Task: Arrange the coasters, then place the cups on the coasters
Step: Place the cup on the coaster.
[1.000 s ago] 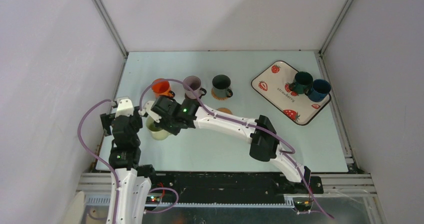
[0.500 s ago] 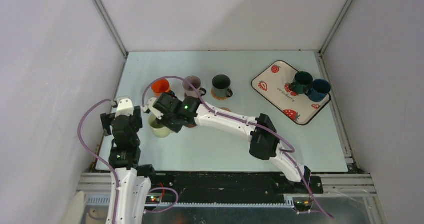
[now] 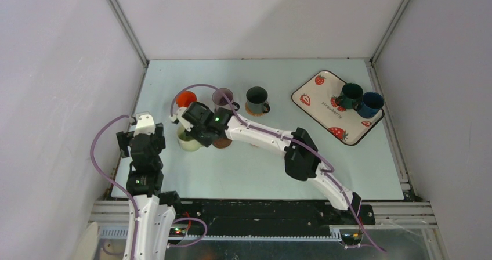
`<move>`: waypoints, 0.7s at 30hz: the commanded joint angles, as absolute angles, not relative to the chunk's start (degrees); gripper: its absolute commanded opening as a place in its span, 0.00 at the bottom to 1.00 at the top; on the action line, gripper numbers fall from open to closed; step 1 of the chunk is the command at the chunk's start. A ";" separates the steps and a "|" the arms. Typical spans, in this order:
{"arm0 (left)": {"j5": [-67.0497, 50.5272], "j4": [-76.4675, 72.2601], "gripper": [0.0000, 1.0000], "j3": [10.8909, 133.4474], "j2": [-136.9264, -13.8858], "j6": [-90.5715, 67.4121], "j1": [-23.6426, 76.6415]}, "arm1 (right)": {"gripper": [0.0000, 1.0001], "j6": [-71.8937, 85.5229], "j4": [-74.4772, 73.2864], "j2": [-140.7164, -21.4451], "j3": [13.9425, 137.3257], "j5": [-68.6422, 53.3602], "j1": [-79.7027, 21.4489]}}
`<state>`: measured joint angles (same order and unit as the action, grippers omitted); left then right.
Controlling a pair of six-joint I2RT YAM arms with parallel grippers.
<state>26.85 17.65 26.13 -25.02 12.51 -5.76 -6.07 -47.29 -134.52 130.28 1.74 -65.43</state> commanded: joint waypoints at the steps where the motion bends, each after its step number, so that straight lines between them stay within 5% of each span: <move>1: 27.64 15.01 0.98 25.62 -24.69 12.69 -6.06 | 0.00 -7.88 -40.29 -134.28 133.55 3.10 -63.91; 21: 28.19 13.67 0.98 25.18 -26.36 13.25 -6.04 | 0.00 -7.58 -39.71 -143.78 144.14 2.59 -61.47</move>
